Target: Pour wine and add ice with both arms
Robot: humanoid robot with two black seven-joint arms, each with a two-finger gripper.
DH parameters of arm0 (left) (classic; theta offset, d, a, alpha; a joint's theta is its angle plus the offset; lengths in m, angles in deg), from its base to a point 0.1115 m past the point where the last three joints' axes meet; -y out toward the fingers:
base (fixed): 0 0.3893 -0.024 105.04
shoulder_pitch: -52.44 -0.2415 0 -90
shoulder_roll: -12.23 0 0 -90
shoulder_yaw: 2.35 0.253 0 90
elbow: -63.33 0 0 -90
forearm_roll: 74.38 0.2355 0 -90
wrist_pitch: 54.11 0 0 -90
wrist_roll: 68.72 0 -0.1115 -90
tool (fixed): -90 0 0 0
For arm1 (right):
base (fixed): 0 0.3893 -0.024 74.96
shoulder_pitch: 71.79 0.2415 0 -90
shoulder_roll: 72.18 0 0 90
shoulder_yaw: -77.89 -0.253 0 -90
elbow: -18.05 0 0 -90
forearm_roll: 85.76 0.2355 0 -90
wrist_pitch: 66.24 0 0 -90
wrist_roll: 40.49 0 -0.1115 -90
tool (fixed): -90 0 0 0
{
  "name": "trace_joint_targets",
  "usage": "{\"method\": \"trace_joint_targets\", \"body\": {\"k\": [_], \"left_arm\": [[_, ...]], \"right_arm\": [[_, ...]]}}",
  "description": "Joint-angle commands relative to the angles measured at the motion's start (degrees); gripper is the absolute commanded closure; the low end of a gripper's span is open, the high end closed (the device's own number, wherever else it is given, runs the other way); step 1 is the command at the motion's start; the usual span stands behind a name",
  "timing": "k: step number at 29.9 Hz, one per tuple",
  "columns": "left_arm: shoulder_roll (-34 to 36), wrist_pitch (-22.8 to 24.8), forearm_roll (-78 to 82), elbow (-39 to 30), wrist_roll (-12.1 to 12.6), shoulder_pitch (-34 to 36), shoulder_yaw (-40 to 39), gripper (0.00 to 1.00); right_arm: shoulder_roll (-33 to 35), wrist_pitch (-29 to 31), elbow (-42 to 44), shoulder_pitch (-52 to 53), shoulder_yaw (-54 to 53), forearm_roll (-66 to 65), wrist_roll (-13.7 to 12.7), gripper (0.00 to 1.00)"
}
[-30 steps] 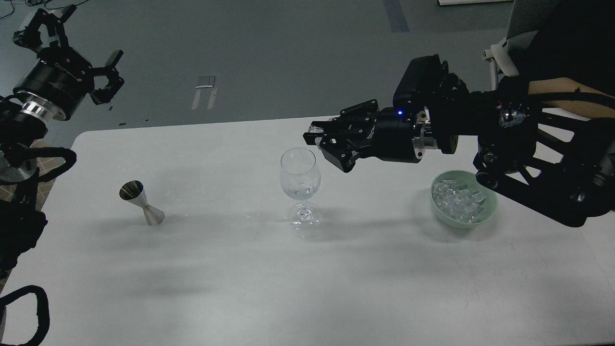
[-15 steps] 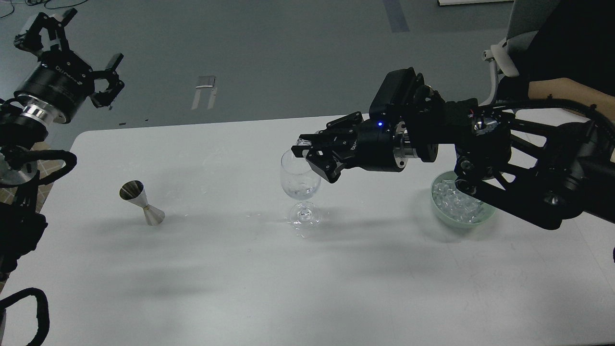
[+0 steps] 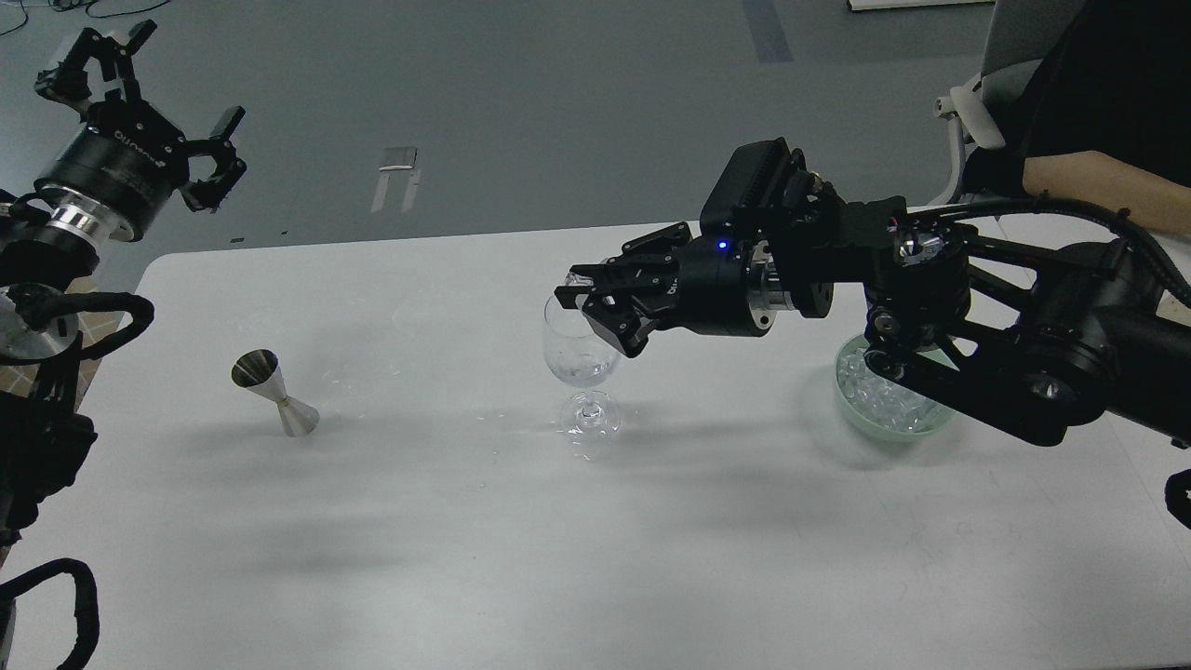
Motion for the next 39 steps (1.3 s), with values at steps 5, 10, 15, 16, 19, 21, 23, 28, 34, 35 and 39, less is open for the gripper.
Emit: {"method": "trace_joint_targets", "body": {"k": [5, 10, 15, 16, 19, 21, 23, 28, 34, 35, 39], "left_arm": [[-0.3, 0.0, 0.0, 0.0, 0.0, -0.1, 0.0, 0.02], [-0.4, 0.0, 0.0, 0.0, 0.1, -0.1, 0.0, 0.02], [-0.4, 0.0, 0.0, 0.0, 0.0, -0.2, 0.0, 0.02], [-0.4, 0.0, 0.0, 0.0, 0.0, -0.1, 0.0, 0.02], [-0.1, 0.0, 0.0, 0.0, 0.2, -0.1, 0.0, 0.02], [0.0, 0.0, 0.0, 0.1, 0.2, -0.1, 0.0, 0.02], [-0.3, 0.0, -0.3, 0.3, 0.2, 0.0, 0.0, 0.02], [-0.9, 0.0, -0.4, 0.9, 0.4, 0.3, -0.1, 0.02], [-2.9, 0.0, -0.8, 1.1, 0.3, 0.9, -0.2, 0.02], [-3.6, 0.0, -0.8, 1.3, 1.2, 1.6, -0.1, 0.02], [-5.6, 0.0, -0.8, 1.6, 1.1, 2.9, -0.1, 0.02]], "right_arm": [[-0.6, 0.0, 0.2, 0.1, 0.0, 0.0, 0.0, 0.64], [-0.7, 0.0, 0.3, 0.1, 0.0, 0.1, 0.0, 0.6], [-0.8, 0.0, 0.3, 0.1, -0.6, 0.1, -0.1, 0.55], [-0.9, -0.1, 0.4, 0.2, -1.2, 0.3, -0.1, 0.5], [-0.9, -0.8, 1.7, 0.1, -4.6, 1.3, -0.1, 0.25], [-1.5, -1.0, 4.3, -0.5, -9.5, 2.3, -0.2, 0.12], [-5.1, -1.1, 10.7, -0.5, -16.3, 6.4, -0.1, 0.01], [-9.8, -1.8, 21.9, 0.1, -27.7, 16.5, 0.5, 0.0], [-12.4, -4.6, 30.1, 0.3, -34.4, 23.3, 1.0, 0.0], [-12.6, -5.0, 30.5, 0.1, -35.8, 26.3, 1.1, 0.0], [-14.4, -7.8, 31.9, -0.1, -38.1, 38.2, 1.1, 0.0]]}}
